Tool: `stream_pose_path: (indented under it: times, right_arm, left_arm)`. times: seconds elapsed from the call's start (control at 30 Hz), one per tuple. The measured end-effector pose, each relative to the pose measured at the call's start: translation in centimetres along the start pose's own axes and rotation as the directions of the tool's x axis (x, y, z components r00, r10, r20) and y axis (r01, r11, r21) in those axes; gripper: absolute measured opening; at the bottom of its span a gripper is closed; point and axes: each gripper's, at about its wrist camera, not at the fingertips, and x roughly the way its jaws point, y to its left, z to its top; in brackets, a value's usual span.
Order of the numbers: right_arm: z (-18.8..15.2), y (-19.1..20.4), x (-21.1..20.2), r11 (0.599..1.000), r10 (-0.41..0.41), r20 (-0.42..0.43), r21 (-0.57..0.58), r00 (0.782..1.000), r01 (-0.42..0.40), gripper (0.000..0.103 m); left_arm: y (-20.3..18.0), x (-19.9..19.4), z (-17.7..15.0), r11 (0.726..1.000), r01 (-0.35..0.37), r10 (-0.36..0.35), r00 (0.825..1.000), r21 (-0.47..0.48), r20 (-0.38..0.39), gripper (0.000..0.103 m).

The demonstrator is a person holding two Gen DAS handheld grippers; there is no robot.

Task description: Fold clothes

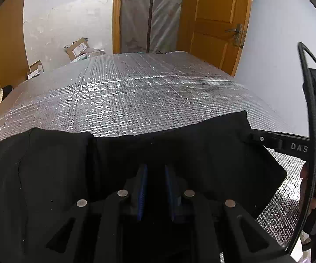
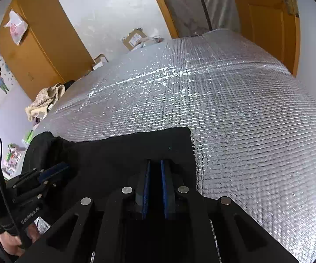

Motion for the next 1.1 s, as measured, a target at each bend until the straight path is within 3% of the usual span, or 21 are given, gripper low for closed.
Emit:
stream_pose_path:
  times: [0.17,0.33,0.73,0.97,1.1]
  right_arm:
    - [-2.2,0.6,-3.7,0.999,0.035,0.057,-0.009,0.998,-0.034,0.013]
    - [-5.6,0.9,-3.9,0.999,0.042,0.02,-0.006,0.999,-0.042,0.012]
    - [-5.1,2.7,-6.2,0.998,0.058,0.085,-0.038,0.995,-0.055,0.014]
    - [-6.3,1.7,-4.5,0.999,0.039,0.034,-0.007,0.999,-0.039,0.013]
    - [-6.1,1.5,-4.8,0.999,0.042,0.039,-0.006,0.998,-0.042,0.013]
  left_arm:
    - [-0.8,-2.9,-1.0,0.999,0.009,-0.012,0.997,0.042,0.075,0.017]
    - [-1.1,-1.9,-2.3,0.998,0.017,-0.018,1.0,0.063,0.014,0.017]
    - [0.0,-5.9,-1.9,0.999,-0.012,0.007,0.992,0.043,0.129,0.017]
    - [-0.7,-4.1,-3.9,0.997,0.024,-0.028,0.998,0.079,0.05,0.017]
    - [-0.7,-4.0,-4.0,0.996,0.026,-0.031,0.998,0.091,0.049,0.017]
